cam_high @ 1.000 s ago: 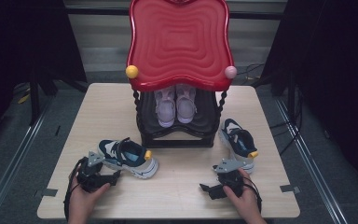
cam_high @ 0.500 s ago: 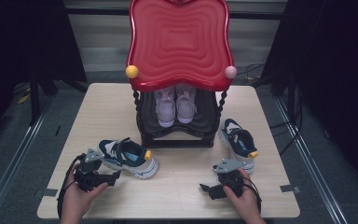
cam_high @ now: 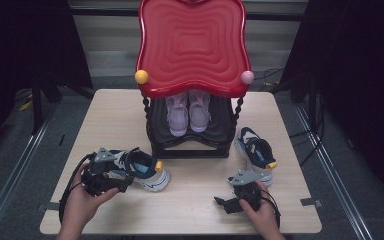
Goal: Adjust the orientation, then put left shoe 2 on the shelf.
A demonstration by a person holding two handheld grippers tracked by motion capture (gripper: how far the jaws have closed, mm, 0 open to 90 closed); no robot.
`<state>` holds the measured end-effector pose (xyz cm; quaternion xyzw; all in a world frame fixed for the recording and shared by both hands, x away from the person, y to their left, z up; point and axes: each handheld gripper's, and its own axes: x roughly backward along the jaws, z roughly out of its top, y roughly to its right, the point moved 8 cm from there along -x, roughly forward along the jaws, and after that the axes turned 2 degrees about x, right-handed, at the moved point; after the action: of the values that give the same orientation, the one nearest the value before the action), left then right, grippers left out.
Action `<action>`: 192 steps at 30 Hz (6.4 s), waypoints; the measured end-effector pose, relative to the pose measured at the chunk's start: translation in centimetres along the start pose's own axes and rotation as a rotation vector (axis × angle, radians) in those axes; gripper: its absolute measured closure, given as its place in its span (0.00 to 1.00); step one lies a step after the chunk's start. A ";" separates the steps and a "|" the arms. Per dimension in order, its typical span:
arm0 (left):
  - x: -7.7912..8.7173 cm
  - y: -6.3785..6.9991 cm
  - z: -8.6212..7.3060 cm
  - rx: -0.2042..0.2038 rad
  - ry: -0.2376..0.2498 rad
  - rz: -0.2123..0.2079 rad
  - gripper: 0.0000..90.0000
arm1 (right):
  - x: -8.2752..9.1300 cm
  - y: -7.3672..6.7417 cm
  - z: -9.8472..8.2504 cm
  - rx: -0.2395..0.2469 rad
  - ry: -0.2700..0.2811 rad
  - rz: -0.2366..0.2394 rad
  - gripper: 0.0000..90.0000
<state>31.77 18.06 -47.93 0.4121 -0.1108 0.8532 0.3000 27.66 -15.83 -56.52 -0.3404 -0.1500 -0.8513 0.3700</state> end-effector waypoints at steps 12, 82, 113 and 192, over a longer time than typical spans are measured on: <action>-0.4 2.4 2.8 -0.033 -0.038 -0.073 0.20 | 0.0 0.0 0.0 0.000 0.002 0.003 0.15; -5.1 6.0 2.9 -0.105 -0.479 -0.202 0.62 | 0.0 0.0 0.0 0.002 -0.001 -0.002 0.15; -6.6 6.0 3.3 -0.002 -0.623 -0.199 0.68 | 0.0 0.0 0.0 0.000 -0.001 0.000 0.15; 3.6 5.5 10.2 -0.187 -0.655 -0.305 0.84 | 0.0 0.0 0.0 -0.003 0.001 0.000 0.15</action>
<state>33.21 10.70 -38.35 0.6459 -0.2158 0.6075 0.4089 27.66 -15.81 -56.49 -0.3405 -0.1484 -0.8518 0.3695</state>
